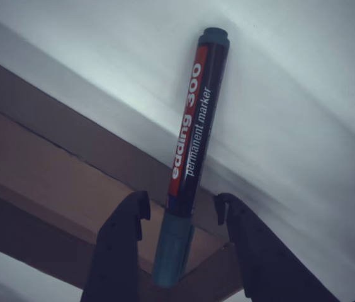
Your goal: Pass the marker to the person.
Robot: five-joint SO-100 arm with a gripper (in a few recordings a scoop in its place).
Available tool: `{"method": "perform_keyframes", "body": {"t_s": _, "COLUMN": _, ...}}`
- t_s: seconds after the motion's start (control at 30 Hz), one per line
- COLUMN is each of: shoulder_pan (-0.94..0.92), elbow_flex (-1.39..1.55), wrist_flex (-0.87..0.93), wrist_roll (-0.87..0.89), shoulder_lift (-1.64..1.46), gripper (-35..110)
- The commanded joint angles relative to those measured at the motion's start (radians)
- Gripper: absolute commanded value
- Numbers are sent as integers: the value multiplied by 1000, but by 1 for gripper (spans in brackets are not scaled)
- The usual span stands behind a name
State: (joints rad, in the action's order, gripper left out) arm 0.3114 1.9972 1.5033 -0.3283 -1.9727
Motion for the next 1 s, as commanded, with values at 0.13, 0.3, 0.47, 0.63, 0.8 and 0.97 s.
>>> {"method": "perform_keyframes", "body": {"t_s": 0.13, "shoulder_pan": -14, "elbow_flex": 8, "wrist_flex": -26, "wrist_roll": -38, "shoulder_lift": 40, "gripper": 23}}
{"method": "perform_keyframes", "body": {"t_s": 0.3, "shoulder_pan": -15, "elbow_flex": -11, "wrist_flex": -48, "wrist_roll": -43, "shoulder_lift": 75, "gripper": 23}}
{"method": "perform_keyframes", "body": {"t_s": 0.47, "shoulder_pan": -25, "elbow_flex": -5, "wrist_flex": -84, "wrist_roll": -55, "shoulder_lift": 98, "gripper": 23}}
{"method": "perform_keyframes", "body": {"t_s": 0.63, "shoulder_pan": -37, "elbow_flex": -2, "wrist_flex": -103, "wrist_roll": -67, "shoulder_lift": 115, "gripper": 24}}
{"method": "perform_keyframes", "body": {"t_s": 0.8, "shoulder_pan": -43, "elbow_flex": -8, "wrist_flex": -109, "wrist_roll": -80, "shoulder_lift": 138, "gripper": 25}}
{"method": "perform_keyframes", "body": {"t_s": 0.97, "shoulder_pan": -48, "elbow_flex": -14, "wrist_flex": -104, "wrist_roll": -101, "shoulder_lift": 147, "gripper": 26}}
